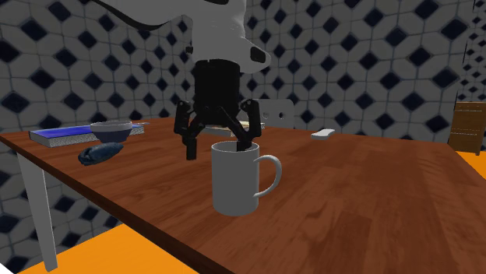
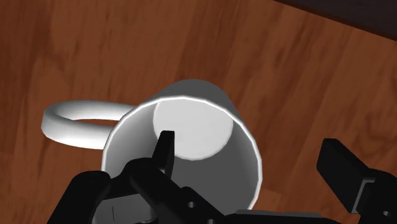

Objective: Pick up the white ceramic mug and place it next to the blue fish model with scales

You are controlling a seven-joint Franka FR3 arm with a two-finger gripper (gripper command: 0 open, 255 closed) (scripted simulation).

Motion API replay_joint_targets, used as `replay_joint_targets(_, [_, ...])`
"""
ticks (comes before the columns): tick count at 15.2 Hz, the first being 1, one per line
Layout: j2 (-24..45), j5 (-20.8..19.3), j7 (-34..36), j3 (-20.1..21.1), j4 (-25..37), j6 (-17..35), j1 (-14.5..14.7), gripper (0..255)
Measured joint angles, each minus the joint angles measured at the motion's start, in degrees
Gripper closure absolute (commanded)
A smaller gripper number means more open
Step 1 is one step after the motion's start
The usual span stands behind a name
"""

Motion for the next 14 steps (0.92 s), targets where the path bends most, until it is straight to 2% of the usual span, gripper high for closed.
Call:
replay_joint_targets(5, [-0.1,-0.1,-0.1,-0.1,-0.4,0.3,-0.1,0])
replay_joint_targets(6, [-0.1,-0.1,-0.1,-0.1,-0.4,0.3,-0.1,255])
replay_joint_targets(14, [-0.1,-0.1,-0.1,-0.1,-0.4,0.3,-0.1,255])
